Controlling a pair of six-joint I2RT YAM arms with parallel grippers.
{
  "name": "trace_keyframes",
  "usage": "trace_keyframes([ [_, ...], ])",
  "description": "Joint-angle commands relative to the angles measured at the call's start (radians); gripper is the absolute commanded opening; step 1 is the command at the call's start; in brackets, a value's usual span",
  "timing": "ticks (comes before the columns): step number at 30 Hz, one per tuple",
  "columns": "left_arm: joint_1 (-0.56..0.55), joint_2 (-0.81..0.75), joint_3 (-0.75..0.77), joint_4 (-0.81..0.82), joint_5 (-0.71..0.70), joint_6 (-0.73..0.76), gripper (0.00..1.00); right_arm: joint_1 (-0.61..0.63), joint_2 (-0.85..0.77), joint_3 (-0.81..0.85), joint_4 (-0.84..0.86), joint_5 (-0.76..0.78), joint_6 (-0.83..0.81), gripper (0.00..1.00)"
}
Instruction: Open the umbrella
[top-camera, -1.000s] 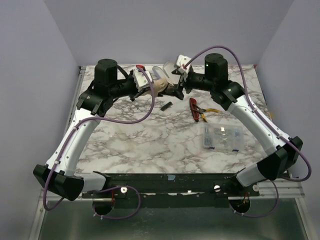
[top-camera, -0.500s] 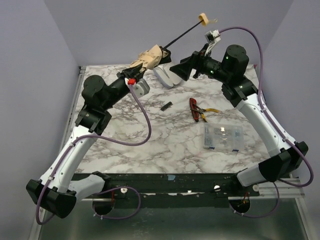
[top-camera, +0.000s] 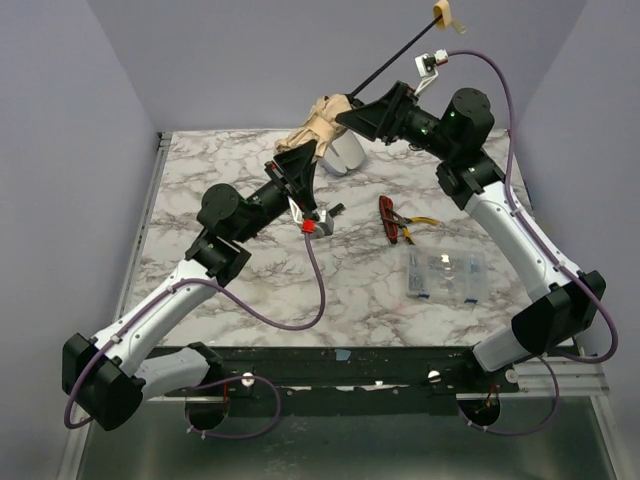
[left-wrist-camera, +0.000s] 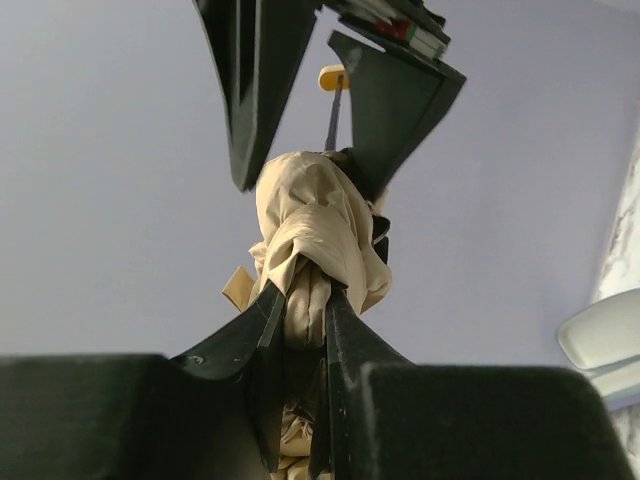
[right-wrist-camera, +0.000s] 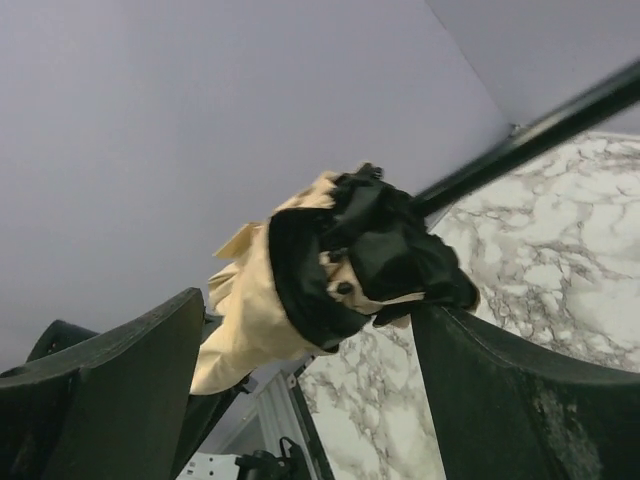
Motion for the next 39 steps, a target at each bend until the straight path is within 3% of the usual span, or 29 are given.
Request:
trace_keyframes([
  [1, -0.055, 0.025, -0.005, 0.212, -0.047, 0.149, 0.0, 0.002, 0.006, -0.036, -0.127, 0.167, -0.007, 0.84],
  [5, -0.075, 0.077, -0.011, 0.302, -0.101, 0.214, 0.0, -0.003, -0.014, -0.088, -0.112, 0.172, 0.01, 0.87],
  [10, -0.099, 0.076, -0.033, 0.273, -0.079, 0.229, 0.0, -0.002, -0.011, -0.106, 0.017, 0.12, 0.079, 0.89],
  [16, -0.13, 0.078, -0.076, 0.277, -0.061, 0.261, 0.0, -0.005, 0.019, -0.088, 0.078, 0.074, 0.098, 0.82],
  [18, -0.136, 0.071, -0.082, 0.259, -0.051, 0.259, 0.0, -0.008, 0.027, -0.082, 0.079, 0.07, 0.105, 0.68],
  [21, -0.143, 0.06, -0.081, 0.212, -0.065, 0.24, 0.0, -0.013, 0.032, -0.081, 0.077, 0.07, 0.098, 0.3],
  [22, -0.145, 0.05, -0.079, 0.19, -0.078, 0.22, 0.06, -0.017, 0.03, -0.083, 0.079, 0.074, 0.09, 0.15],
  [23, -0.145, 0.038, -0.079, 0.166, -0.085, 0.192, 0.18, -0.021, 0.026, -0.085, 0.081, 0.08, 0.082, 0.04],
  [24, -0.143, 0.02, -0.076, 0.121, -0.092, 0.16, 0.24, -0.027, 0.023, -0.089, 0.081, 0.09, 0.073, 0.0],
  [27, -0.138, -0.044, -0.071, -0.035, -0.087, 0.064, 0.48, -0.045, 0.008, -0.107, 0.101, 0.106, 0.043, 0.0],
  [29, -0.135, -0.087, -0.073, -0.133, -0.07, -0.013, 0.55, -0.052, -0.007, -0.124, 0.119, 0.116, 0.013, 0.0],
  [35, -0.113, -0.15, -0.006, -0.351, -0.044, -0.374, 0.61, -0.054, -0.042, -0.188, 0.144, 0.153, -0.031, 0.0],
  [39, -0.079, -0.033, 0.22, -0.528, -0.086, -0.696, 0.54, -0.054, -0.048, -0.222, 0.158, 0.166, -0.029, 0.0],
])
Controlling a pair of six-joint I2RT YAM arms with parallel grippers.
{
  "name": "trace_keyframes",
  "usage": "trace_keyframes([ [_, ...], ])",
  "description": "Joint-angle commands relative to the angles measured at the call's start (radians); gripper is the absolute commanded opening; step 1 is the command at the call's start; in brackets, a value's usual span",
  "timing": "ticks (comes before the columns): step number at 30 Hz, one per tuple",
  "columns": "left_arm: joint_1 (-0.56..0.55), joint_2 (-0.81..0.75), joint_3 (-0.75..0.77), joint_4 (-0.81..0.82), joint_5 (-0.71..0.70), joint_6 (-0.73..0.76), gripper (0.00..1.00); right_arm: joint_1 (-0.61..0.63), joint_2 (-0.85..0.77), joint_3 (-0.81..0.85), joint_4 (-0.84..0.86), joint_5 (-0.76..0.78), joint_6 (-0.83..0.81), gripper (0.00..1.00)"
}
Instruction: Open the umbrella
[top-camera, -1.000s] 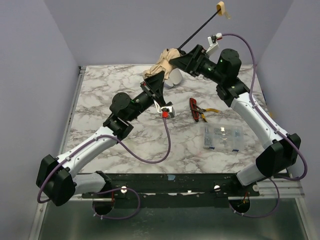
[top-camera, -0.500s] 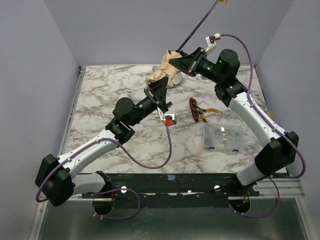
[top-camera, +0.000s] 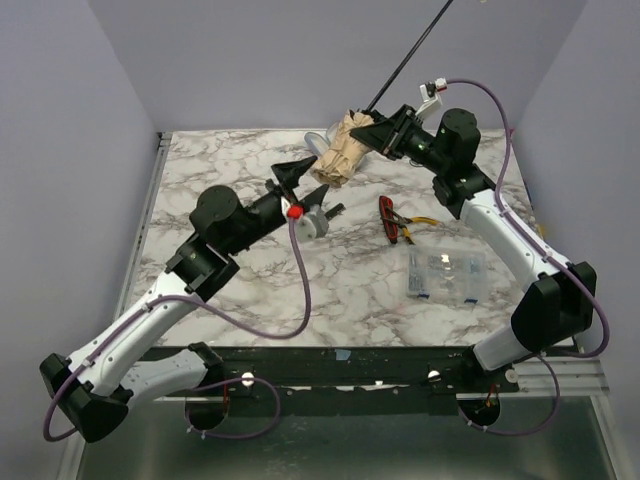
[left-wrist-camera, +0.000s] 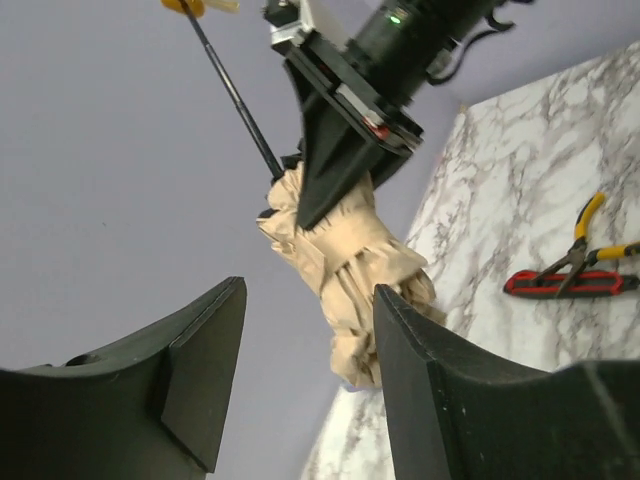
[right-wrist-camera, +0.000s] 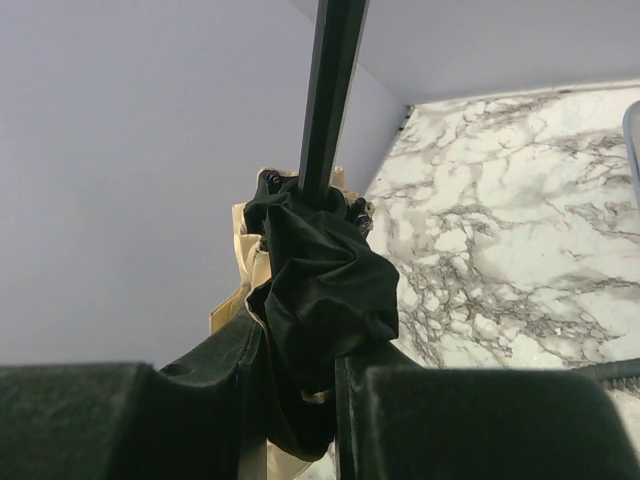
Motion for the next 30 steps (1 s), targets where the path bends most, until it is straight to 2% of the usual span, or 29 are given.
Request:
trace_keyframes([
  [1, 0.039, 0.137, 0.26, -0.278, -0.002, -0.48, 0.51, 0.004, -0.049, -0.025, 0.096, 0.045, -0.028, 0.0],
  [3, 0.04, 0.193, 0.333, -0.34, 0.025, -0.533, 0.47, 0.003, -0.052, -0.036, 0.095, 0.055, -0.024, 0.0],
  [5, 0.038, 0.223, 0.352, -0.327, 0.038, -0.574, 0.47, 0.004, -0.054, -0.044, 0.095, 0.057, -0.016, 0.0],
  [9, 0.034, 0.286, 0.404, -0.321, -0.015, -0.626, 0.43, 0.003, -0.058, -0.049, 0.093, 0.053, -0.013, 0.0],
  [23, 0.019, 0.446, 0.511, -0.324, -0.246, -0.583, 0.46, 0.003, -0.081, -0.087, 0.103, 0.024, -0.002, 0.0],
  [26, 0.018, 0.463, 0.526, -0.312, -0.265, -0.594, 0.43, 0.004, -0.083, -0.093, 0.105, 0.015, 0.001, 0.0],
  [30, 0.018, 0.494, 0.547, -0.329, -0.277, -0.596, 0.28, 0.004, -0.086, -0.089, 0.109, 0.009, -0.003, 0.0],
])
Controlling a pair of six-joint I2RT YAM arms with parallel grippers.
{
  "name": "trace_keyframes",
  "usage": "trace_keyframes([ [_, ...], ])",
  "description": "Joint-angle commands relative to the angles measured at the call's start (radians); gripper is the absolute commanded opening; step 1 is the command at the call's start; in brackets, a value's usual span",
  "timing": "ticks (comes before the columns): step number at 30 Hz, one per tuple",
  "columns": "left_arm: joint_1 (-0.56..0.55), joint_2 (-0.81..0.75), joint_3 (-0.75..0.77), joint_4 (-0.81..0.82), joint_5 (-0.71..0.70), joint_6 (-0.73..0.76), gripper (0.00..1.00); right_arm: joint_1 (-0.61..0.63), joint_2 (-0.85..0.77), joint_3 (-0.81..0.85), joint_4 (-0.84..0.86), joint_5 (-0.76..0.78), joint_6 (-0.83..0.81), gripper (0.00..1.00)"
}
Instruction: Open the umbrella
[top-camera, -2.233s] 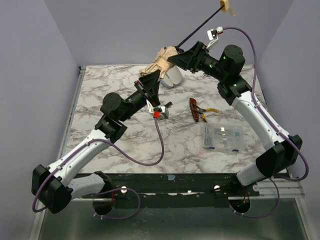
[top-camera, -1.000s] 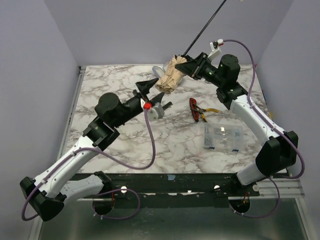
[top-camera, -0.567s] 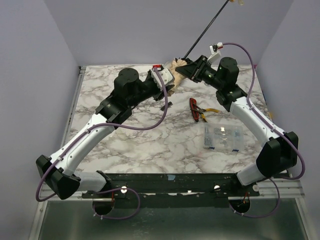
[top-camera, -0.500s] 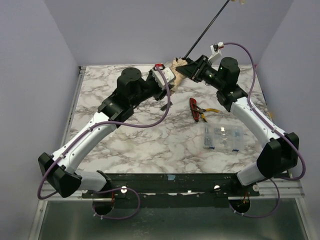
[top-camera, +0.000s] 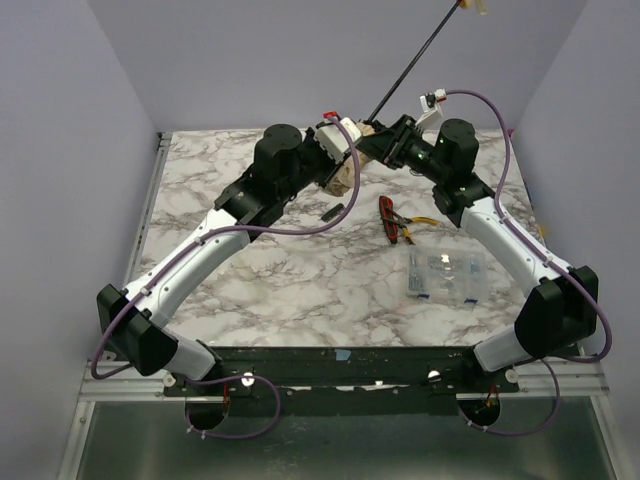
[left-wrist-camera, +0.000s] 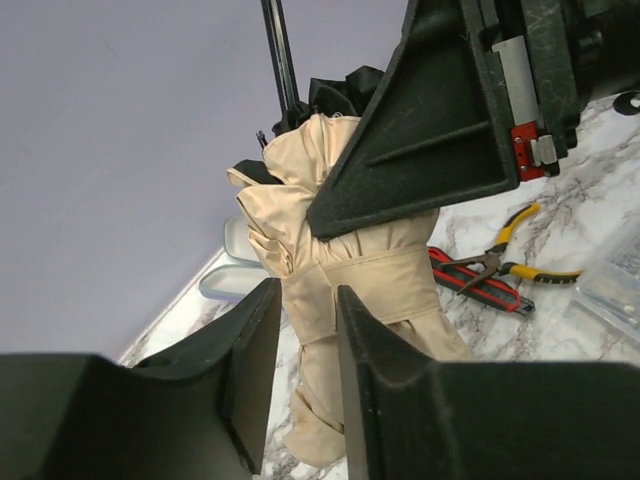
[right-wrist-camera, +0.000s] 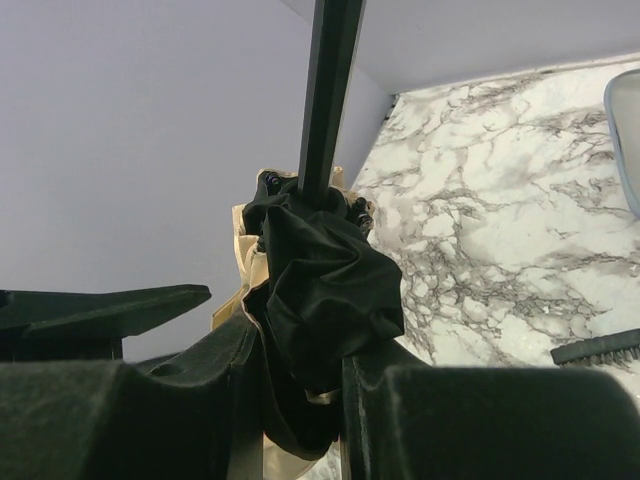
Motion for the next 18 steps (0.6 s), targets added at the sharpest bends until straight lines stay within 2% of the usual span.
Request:
trace_keyframes([
  [1, -0.002, 0.034, 0.049, -0.013, -0.065, -0.01, 0.24, 0.002, -0.051, 0.01, 0.087, -0.021, 0.002, 0.0],
  [4, 0.001, 0.043, 0.058, -0.036, -0.067, -0.013, 0.21, 0.003, -0.049, 0.015, 0.09, -0.015, -0.004, 0.0],
  [10, 0.002, 0.051, 0.052, -0.053, -0.062, -0.009, 0.41, 0.003, -0.043, 0.023, 0.1, -0.008, -0.002, 0.0],
  [12, 0.002, 0.07, 0.067, -0.076, -0.062, -0.01, 0.4, 0.003, -0.044, 0.025, 0.104, -0.017, -0.002, 0.0],
  [13, 0.003, 0.078, 0.077, -0.088, -0.062, -0.02, 0.36, 0.003, -0.044, 0.021, 0.11, -0.025, -0.002, 0.0],
  [18, 0.039, 0.084, 0.093, -0.123, -0.02, -0.075, 0.04, 0.003, -0.069, -0.009, 0.126, -0.034, -0.033, 0.0],
])
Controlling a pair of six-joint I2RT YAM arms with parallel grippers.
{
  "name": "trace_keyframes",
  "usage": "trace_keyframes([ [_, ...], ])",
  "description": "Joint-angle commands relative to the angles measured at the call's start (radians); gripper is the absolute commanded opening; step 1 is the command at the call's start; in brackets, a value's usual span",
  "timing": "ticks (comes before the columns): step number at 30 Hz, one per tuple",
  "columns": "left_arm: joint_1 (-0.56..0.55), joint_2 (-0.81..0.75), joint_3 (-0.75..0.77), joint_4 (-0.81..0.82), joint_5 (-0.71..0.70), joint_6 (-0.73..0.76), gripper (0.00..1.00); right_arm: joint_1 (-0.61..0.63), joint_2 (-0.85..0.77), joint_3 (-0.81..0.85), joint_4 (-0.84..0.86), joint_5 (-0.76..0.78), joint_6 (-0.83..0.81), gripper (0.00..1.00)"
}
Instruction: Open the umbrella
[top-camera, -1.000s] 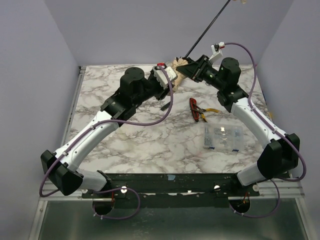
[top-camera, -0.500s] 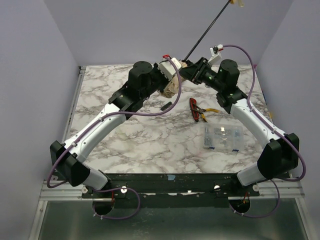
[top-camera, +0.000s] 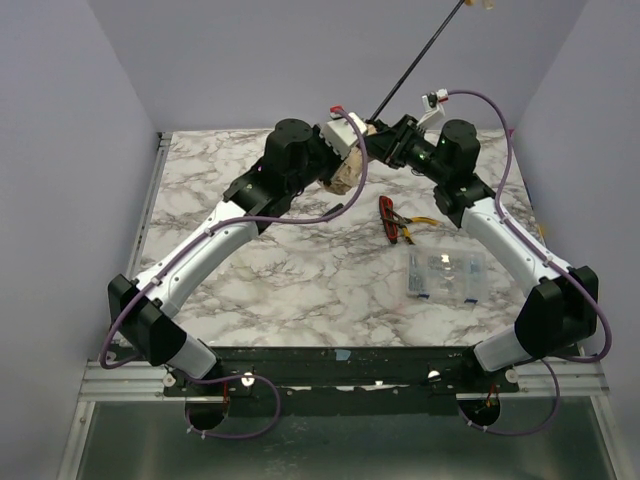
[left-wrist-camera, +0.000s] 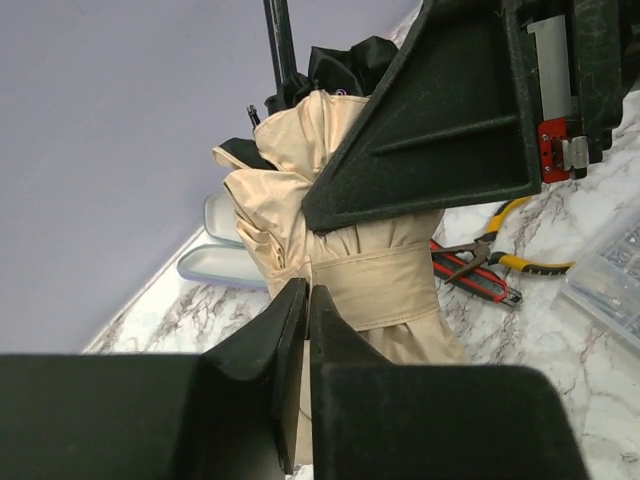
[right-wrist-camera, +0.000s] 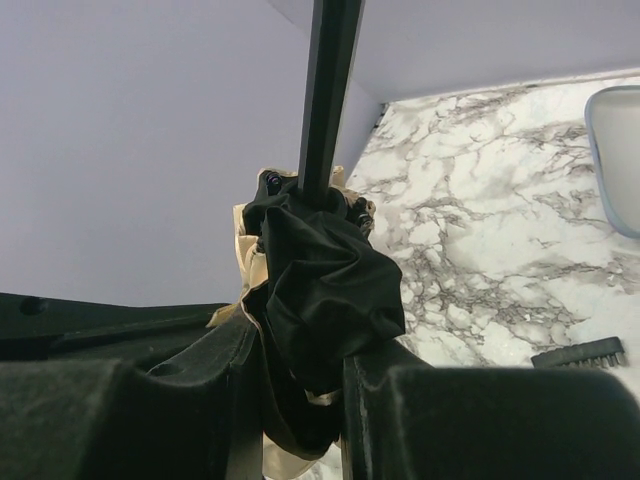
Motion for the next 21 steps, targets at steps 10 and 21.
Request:
trace_keyframes([
  [10, 0.218, -0.028, 0.005, -0.101, 0.227, -0.242, 0.0, -0.009, -0.094, -0.016, 0.051, 0.006, -0.076, 0.0],
  [21, 0.324, 0.032, 0.05, -0.187, 0.484, -0.359, 0.0, -0.009, -0.091, -0.022, 0.207, -0.239, -0.076, 0.0],
])
